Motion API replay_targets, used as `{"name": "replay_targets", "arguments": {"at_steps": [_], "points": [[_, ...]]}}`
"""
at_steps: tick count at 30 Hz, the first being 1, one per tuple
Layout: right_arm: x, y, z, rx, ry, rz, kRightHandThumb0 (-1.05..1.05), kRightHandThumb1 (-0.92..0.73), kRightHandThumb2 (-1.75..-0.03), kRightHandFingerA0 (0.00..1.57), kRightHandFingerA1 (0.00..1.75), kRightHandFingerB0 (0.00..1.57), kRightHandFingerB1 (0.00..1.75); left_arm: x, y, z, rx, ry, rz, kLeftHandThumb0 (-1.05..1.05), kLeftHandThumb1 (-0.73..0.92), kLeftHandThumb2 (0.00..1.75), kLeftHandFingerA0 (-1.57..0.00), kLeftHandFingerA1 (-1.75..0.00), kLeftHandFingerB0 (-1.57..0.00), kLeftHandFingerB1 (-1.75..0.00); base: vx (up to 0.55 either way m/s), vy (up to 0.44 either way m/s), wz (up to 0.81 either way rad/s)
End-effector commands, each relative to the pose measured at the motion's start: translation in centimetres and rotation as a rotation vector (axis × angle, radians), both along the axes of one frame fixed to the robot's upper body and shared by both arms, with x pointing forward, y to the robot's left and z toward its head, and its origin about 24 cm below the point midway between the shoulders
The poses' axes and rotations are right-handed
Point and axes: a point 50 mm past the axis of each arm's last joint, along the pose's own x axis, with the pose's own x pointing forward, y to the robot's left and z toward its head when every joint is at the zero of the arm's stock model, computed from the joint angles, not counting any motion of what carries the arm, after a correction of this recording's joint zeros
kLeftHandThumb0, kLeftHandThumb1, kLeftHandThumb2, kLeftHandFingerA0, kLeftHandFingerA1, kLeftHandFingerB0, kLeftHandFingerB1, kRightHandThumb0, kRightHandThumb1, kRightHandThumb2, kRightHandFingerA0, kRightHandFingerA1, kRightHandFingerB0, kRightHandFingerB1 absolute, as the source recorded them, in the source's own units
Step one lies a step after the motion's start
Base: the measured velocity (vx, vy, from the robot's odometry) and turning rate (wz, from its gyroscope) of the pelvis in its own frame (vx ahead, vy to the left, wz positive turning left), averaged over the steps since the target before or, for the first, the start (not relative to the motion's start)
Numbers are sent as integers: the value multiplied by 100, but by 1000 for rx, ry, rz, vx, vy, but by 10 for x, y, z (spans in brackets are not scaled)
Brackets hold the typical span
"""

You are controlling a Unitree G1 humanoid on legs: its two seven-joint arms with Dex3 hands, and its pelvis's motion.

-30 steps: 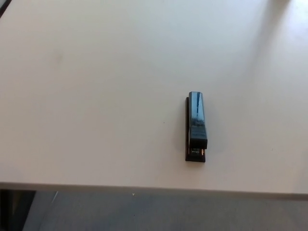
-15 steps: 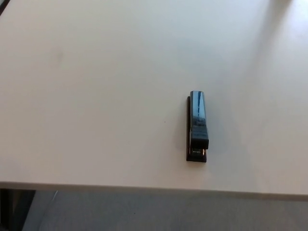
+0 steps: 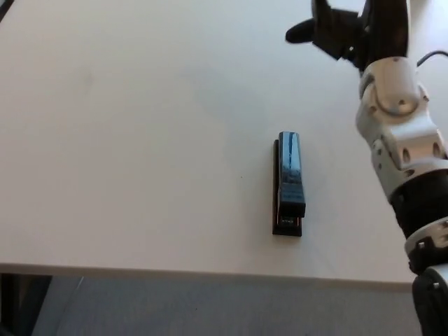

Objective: The robot uses its right hand to press on the stapler that is in the middle of the desk

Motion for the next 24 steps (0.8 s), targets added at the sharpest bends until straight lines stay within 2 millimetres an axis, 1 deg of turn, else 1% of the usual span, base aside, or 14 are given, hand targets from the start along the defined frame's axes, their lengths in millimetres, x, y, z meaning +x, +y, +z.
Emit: {"name": "replay_targets", "arguments": {"at_steps": [1, 3, 4, 5, 6, 7, 11, 14, 15, 17, 18, 21, 22, 24], "points": [[0, 17, -21, -72, 48, -27, -15, -82, -68, 122, 72, 75, 110, -5, 7, 3, 24, -1, -3, -76, 91, 70, -10, -28, -13, -23, 0, 0, 0], [-1, 17, -32, -56, 91, -19, -14, -83, -68, 119, 70, 71, 107, -4, 6, 3, 24, -1, -7, -79, 90, 72, -10, -28, -13, -22, 0, 0, 0], [-2, 18, -39, -42, 119, -10, -13, -81, -69, 119, 70, 72, 104, -3, 5, 3, 24, 0, -8, -81, 79, 110, 0, -38, -17, -32, 0, 0, 0], [-3, 18, -40, -41, 122, -10, -13, -81, -69, 119, 70, 72, 104, -3, 5, 3, 24, 1, -9, -81, 79, 110, 0, -38, -17, -32, 0, 0, 0], [-3, 19, -47, -42, 156, -12, -14, -80, -66, 119, 65, 73, 99, -4, 5, 3, 22, 0, -10, -77, 90, 71, -10, -28, -12, -23, 0, 0, 0], [-4, 20, -52, -50, 178, -18, -16, -80, -66, 120, 66, 75, 95, -4, 5, 2, 20, -1, -3, -77, 90, 71, -10, -28, -13, -23, 0, 0, 0], [-12, 24, -74, -78, 232, -14, -15, -80, -66, 114, 62, 79, 78, -4, 6, 3, 31, 2, -24, -74, 92, 73, -10, -28, -9, -24, 0, 0, 0], [-19, 30, -90, 4, 270, 29, -8, -73, -71, 120, 63, 77, 114, -2, 5, 3, 22, -5, -21, -70, 92, 73, -9, -28, -9, -23, 0, 0, 0], [-20, 31, -93, -6, 288, 28, -8, -72, -69, 122, 63, 76, 109, -1, 4, 4, 15, -10, -21, -72, 78, 106, -5, -35, -6, -28, 0, 0, 0], [-20, 31, -93, -10, 292, 28, -8, -72, -69, 122, 63, 76, 109, -1, 4, 4, 14, -13, -21, -72, 78, 106, -5, -35, -6, -28, 0, 0, 0], [-22, 34, -99, -27, 334, 16, -12, -77, -65, 125, 58, 78, 90, -1, 5, 4, 20, -9, -18, -71, 91, 75, -7, -27, -9, -23, 0, 0, 0], [-25, 35, -107, -28, 351, 20, -10, -75, -71, 123, 68, 75, 105, 0, 6, 5, 32, -7, -22, -77, 92, 72, -10, -29, -13, -22, 0, 0, 0], [-27, 35, -110, -35, 359, 17, -10, -73, -70, 124, 69, 76, 105, 0, 6, 5, 32, -8, -24, -76, 78, 109, 0, -39, -16, -33, 0, 0, 0], [-30, 35, -116, -54, 375, 14, -9, -71, -73, 123, 70, 76, 106, 0, 6, 5, 32, -7, -23, -78, 78, 108, 0, -39, -16, -34, 0, 0, 0]]}}
